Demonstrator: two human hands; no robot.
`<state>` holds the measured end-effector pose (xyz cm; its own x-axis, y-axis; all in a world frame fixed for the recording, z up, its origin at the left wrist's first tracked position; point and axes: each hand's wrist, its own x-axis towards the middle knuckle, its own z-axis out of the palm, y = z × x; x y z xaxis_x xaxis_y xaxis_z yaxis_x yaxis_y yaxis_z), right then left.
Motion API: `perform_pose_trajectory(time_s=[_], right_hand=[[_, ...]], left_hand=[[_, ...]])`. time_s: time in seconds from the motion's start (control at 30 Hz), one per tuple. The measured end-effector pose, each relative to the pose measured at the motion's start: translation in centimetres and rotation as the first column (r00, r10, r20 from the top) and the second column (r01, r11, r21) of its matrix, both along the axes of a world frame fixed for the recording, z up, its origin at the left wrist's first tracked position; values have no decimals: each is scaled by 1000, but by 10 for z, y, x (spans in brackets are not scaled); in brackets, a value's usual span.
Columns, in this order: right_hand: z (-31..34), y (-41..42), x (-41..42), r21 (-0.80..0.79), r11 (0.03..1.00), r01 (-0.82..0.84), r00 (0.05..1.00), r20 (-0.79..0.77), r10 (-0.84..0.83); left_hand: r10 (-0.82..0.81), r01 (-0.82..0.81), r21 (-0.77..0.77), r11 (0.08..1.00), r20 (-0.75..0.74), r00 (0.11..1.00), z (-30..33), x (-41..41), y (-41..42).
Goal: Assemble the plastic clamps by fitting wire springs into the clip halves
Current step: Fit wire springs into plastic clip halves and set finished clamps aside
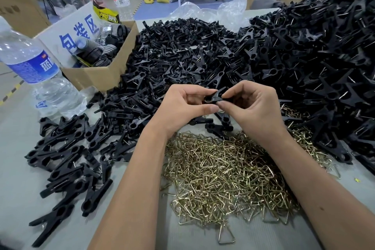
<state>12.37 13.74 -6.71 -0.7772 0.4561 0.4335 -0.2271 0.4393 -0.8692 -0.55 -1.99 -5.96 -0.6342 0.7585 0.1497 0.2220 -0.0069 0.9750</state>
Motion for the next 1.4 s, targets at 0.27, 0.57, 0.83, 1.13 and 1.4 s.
perform_pose_trajectory(time_s=[0.27, 0.57, 0.83, 1.13, 1.4], right_hand=[[11, -1, 3, 145, 987, -64, 992, 120, 47], [17, -18, 0, 376, 757, -534, 792, 535, 294], [21, -4, 4, 0, 908, -419, 868, 294, 401], [15, 3, 5, 21, 914, -406, 856, 359, 372], [17, 1, 5, -164, 939, -301, 909, 250, 335]], left_hand=[[172, -163, 108, 981, -81, 982, 1, -11, -9], [356, -334, 241, 911, -54, 933, -5, -19, -9], [348, -328, 250, 911, -41, 937, -5, -20, -8], [316, -302, 238, 923, -20, 949, -4, -20, -10], [289, -284, 193, 939, -1, 957, -4, -21, -11]])
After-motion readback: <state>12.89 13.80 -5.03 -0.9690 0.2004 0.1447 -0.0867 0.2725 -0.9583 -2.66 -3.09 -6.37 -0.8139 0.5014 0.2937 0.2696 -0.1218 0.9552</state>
